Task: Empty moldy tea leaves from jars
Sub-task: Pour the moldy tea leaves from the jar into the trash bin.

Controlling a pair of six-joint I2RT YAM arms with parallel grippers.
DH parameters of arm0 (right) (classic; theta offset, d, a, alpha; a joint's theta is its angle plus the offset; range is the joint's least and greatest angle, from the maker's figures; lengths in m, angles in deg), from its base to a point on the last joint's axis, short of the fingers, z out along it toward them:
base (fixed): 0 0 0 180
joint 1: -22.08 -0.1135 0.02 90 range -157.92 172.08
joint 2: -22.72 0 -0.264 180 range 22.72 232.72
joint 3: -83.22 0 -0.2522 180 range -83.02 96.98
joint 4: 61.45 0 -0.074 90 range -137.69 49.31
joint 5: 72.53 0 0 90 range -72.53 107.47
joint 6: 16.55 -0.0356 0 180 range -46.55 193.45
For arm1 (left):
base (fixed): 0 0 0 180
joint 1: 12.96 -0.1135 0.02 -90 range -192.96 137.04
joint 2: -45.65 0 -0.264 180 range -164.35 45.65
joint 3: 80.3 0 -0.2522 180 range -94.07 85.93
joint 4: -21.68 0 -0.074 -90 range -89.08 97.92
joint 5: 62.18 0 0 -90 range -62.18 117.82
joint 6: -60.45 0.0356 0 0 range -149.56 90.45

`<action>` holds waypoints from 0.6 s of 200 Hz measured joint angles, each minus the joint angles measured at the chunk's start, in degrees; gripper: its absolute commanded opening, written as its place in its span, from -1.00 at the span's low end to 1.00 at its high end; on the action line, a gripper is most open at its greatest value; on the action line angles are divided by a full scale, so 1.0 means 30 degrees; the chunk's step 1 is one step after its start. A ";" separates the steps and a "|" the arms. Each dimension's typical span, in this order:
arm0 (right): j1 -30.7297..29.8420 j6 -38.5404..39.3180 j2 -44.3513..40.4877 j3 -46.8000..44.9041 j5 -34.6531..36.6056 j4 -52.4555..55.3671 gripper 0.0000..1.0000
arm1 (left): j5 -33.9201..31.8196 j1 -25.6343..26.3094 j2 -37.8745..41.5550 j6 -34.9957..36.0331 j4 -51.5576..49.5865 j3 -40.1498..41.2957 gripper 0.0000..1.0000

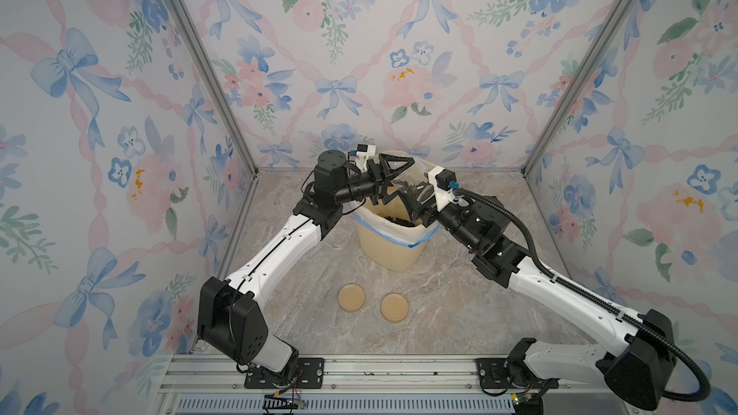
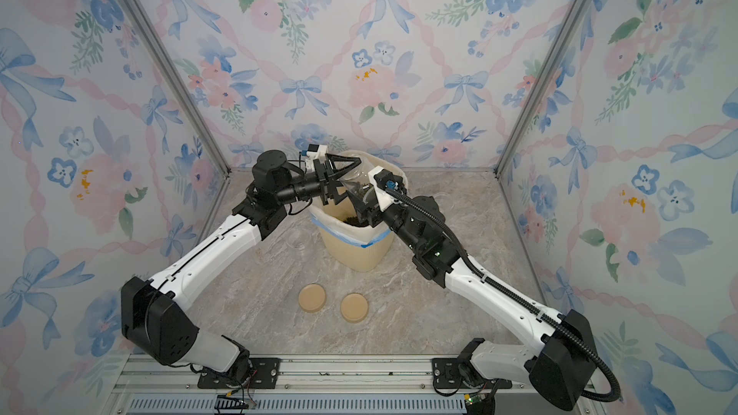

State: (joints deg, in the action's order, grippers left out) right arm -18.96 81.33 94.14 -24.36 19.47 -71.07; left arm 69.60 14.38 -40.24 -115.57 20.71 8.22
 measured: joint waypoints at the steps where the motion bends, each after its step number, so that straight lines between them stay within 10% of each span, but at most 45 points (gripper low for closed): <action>1: 0.0000 0.0000 0.0007 0.0007 0.0000 0.0000 0.46 | 0.0000 0.0000 0.0000 0.0000 0.0000 0.0000 0.27; 71: -0.0022 0.0044 0.0022 0.0459 -0.0029 0.0925 0.29 | 0.0058 -0.0029 0.0000 0.0022 0.0160 0.0029 0.95; 120: -0.0015 -0.0335 0.0022 0.0758 -0.0073 0.1443 0.27 | 0.0401 -0.0219 0.0000 0.0321 0.0648 0.0160 0.96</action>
State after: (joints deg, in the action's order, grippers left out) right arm -19.00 80.32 94.20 -22.09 19.25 -66.74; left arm 70.80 13.72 -40.24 -114.61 22.66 8.70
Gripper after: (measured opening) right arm 0.874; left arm 0.979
